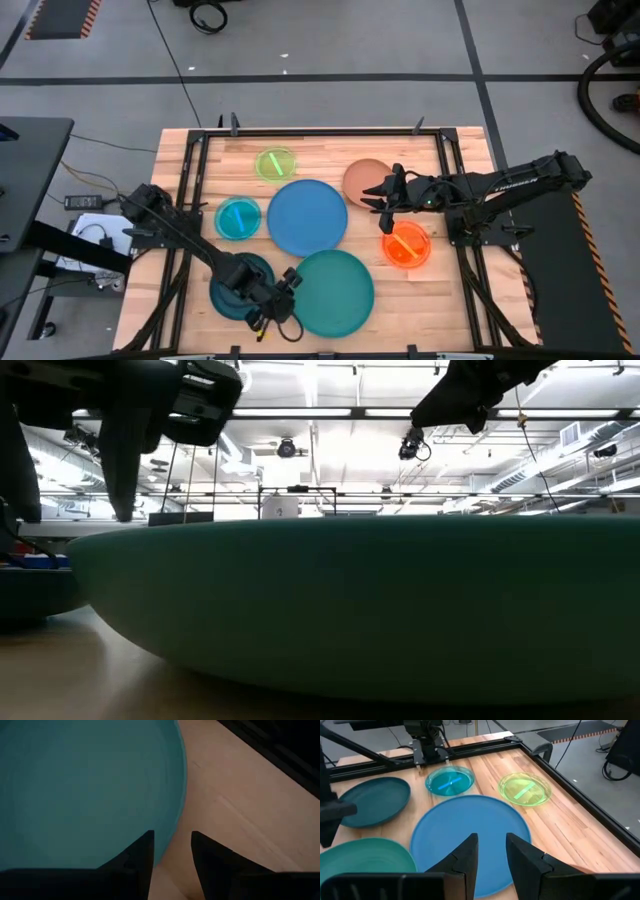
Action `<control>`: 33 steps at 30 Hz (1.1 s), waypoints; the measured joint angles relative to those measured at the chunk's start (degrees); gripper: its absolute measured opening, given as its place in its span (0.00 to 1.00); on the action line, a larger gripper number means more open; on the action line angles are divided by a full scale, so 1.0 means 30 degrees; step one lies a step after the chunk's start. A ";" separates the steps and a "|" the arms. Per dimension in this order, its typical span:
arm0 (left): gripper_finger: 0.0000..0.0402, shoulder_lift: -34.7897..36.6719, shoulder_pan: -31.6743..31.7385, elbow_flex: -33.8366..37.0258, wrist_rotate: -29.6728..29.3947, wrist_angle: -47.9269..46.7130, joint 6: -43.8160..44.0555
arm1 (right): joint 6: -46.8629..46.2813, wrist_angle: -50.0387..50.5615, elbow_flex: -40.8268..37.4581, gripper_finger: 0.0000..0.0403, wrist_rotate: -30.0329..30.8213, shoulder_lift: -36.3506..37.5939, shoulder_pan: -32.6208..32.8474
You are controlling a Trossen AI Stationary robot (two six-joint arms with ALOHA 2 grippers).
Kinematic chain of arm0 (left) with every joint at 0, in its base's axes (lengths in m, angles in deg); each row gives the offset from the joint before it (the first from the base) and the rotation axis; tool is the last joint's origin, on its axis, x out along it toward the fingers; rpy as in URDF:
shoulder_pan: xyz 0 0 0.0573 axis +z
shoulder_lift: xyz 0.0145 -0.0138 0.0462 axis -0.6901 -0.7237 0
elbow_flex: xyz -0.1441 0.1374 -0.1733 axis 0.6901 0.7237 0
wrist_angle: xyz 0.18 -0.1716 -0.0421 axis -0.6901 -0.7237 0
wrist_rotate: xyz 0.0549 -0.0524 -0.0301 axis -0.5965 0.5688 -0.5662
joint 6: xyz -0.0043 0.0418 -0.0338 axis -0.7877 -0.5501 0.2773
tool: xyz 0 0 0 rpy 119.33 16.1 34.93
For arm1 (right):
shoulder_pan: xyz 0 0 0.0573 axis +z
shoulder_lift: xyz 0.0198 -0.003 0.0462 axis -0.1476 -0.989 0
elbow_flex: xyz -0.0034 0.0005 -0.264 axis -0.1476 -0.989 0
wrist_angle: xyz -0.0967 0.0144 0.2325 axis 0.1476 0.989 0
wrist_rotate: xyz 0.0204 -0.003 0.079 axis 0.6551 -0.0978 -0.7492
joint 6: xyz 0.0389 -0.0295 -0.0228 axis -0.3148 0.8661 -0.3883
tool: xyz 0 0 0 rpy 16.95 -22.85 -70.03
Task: Stack plastic plates
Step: Stack the green plate on top of the blue plate
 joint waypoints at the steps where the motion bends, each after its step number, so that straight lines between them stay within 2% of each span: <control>1: 0.35 -0.0321 0.0000 -0.0365 -0.0007 -0.0224 -0.0022 | 0.0000 0.0002 -0.0002 0.27 0.0000 0.0000 0.0000; 8: 0.35 -0.2745 0.0165 -0.3221 0.0067 -0.3762 -0.0539 | -0.0044 -0.0035 -0.0007 0.27 -0.0007 0.0000 0.0000; 13: 0.31 -0.3535 0.0379 -0.3869 0.0035 -0.4440 -0.1063 | -0.0052 -0.0049 -0.0007 0.27 -0.0017 0.0000 0.0000; 17: 0.22 -0.3544 0.0386 -0.3912 -0.0086 -0.4493 -0.2316 | -0.0058 -0.0064 -0.0022 0.27 -0.0087 0.0000 0.0000; 21: 0.07 -0.3542 0.0328 -0.3927 -0.0175 -0.4534 -0.4505 | 0.0018 -0.0086 -0.0022 0.27 -0.0102 0.0000 0.0000; 23: 0.04 -0.3515 0.0211 -0.3949 -0.0444 -0.4534 -0.5524 | 0.0115 -0.0115 -0.0022 0.27 -0.0084 0.0000 0.0000; 27: 0.03 -0.3415 0.0102 -0.3932 -0.1941 -0.4625 -0.6703 | 0.0157 -0.0128 -0.0022 0.27 -0.0059 0.0000 0.0000; 33: 0.03 -0.2981 0.0182 -0.4365 -0.2915 -0.4965 -0.6826 | 0.0160 -0.0137 -0.0022 0.27 -0.0044 0.0000 0.0000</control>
